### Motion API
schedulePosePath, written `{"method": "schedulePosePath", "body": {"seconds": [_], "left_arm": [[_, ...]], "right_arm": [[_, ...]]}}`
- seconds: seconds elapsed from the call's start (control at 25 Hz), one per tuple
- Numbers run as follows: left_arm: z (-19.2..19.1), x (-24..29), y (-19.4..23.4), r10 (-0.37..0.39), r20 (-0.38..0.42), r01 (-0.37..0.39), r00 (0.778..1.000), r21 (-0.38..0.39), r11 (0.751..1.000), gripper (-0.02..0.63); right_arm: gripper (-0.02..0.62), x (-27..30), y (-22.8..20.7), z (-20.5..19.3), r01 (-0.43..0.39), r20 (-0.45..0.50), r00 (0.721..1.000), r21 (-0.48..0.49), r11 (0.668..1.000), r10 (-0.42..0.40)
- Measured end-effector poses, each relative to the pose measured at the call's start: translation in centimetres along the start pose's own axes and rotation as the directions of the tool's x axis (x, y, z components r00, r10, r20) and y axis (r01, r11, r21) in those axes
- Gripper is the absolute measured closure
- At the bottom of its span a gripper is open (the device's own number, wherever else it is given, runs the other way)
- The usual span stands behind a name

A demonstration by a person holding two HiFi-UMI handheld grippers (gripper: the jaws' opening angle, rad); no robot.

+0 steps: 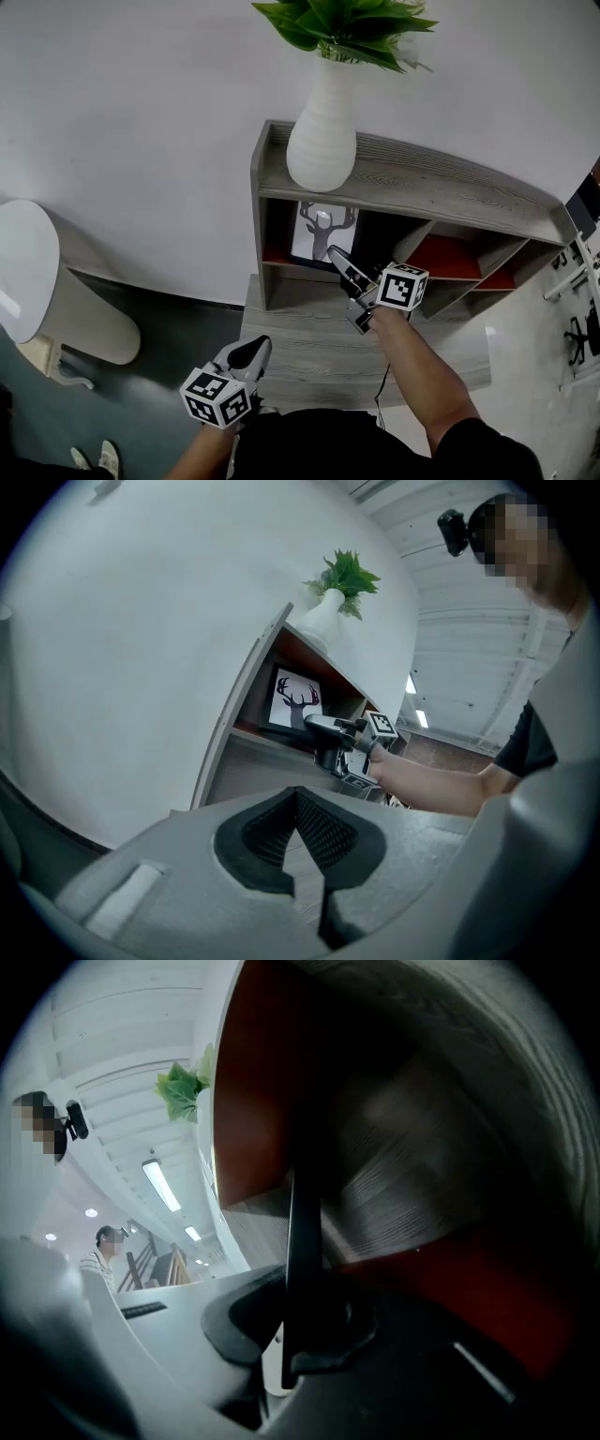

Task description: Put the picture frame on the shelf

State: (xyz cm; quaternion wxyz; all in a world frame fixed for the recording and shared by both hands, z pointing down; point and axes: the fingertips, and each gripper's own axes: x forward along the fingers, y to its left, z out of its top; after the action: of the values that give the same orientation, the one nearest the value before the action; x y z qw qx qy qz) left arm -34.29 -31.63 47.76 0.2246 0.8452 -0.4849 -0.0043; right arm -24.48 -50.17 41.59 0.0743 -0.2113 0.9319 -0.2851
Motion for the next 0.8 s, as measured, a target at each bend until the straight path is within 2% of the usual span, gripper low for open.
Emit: {"method": "schedulePosePath", "body": {"seconds": [0.2,0.36,0.52,0.8], "left_arm": [[0.2,-0.5,0.5,0.014,0.009,-0.014,1.000,0.001,1.000,0.597],[0.2,-0.5,0.7,0.020,0.013,-0.020,1.000,-0.006,1.000,0.597],[0.2,-0.2,0.5,0.013,0.018,-0.013,1.000,-0.008,1.000,0.597],[0.0,0.3,0.3,-0.007,0.005,0.007,1.000,-0.014,1.000,0.597]], "right_arm": [[0.552,1.9,-0.6,-0.6,0.058,-0.111,0.992,-0.069,0.996,-0.065],[0.550,3.5,-0.3,-0.9,0.059,-0.177,0.982,-0.062,0.996,-0.069],[0.521,4.2,-0.4,-0.9,0.123,-0.213,0.967,-0.073,0.990,-0.136],[0.494,4.0,-0.5,-1.0,0.186,-0.325,0.919,-0.143,0.972,-0.224]]}}
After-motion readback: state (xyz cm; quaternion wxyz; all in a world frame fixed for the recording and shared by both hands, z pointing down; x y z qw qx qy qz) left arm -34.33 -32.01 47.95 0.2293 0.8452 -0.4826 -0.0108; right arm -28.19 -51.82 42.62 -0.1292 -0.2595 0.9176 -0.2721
